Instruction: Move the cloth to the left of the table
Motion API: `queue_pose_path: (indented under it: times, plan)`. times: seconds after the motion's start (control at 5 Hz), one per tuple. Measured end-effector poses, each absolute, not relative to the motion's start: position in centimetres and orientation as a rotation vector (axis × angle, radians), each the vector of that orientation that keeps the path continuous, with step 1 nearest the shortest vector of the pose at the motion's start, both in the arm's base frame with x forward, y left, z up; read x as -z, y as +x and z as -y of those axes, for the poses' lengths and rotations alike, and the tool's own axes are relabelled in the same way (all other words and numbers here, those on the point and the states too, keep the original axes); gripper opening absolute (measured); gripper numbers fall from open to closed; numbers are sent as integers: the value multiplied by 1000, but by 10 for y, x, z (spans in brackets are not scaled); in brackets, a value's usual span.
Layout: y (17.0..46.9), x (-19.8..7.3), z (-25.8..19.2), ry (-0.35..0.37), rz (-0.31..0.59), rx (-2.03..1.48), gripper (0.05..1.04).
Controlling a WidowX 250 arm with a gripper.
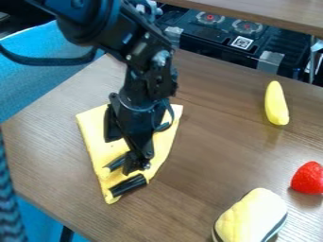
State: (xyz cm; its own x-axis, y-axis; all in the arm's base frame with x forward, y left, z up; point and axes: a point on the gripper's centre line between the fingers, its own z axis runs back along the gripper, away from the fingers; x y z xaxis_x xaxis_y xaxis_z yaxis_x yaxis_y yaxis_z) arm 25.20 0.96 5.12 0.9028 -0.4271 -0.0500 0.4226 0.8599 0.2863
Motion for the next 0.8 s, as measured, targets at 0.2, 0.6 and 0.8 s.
queue_pose_path:
  times: [0.2,0.6,0.8]
  plan:
    - [252,-41,-15,346,-21,441,1001]
    - [251,-36,-21,379,-59,462,938]
    - [249,-33,-23,390,-80,470,630]
